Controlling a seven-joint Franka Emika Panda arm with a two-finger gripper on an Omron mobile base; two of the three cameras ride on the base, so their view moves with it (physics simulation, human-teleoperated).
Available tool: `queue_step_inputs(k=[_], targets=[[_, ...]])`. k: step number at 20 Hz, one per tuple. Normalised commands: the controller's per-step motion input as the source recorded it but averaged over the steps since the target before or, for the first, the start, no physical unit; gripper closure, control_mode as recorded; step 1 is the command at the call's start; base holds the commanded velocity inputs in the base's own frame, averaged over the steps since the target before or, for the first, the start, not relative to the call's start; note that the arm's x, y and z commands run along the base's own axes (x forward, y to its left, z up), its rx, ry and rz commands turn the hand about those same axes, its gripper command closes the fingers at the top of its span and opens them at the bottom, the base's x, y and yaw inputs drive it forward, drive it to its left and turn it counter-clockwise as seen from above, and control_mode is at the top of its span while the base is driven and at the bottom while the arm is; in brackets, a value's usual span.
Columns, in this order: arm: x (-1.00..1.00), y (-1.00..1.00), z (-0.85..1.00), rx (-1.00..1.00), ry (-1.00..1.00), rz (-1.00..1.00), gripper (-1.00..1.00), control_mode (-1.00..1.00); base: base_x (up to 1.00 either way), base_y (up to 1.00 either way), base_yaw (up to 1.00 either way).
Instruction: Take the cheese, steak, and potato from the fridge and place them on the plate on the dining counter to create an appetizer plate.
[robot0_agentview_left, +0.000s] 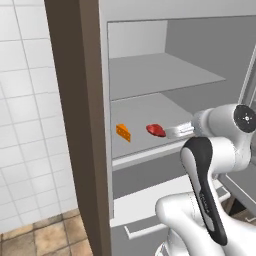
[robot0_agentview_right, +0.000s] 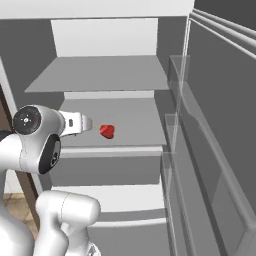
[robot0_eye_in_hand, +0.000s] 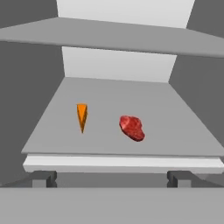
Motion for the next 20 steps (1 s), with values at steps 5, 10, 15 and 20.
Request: queue_step_inputs(k=[5, 10, 15, 20], targets=[[0.00, 0.00, 0.00, 0.00, 0.00, 0.00, -1.00, 1.00, 0.20, 0.09, 0.00], [0.00, 0.00, 0.00, 0.00, 0.00, 0.00, -1.00, 1.00, 0.30, 0.00, 0.00], [0.12, -0.02, -0.31, -0.01, 0.00, 0.00, -1.00, -1.00, 0.00, 0.00, 0.00], [0.37, -0.18, -0.47, 0.00, 0.00, 0.00, -1.00, -1.00, 0.00, 0.00, 0.00]])
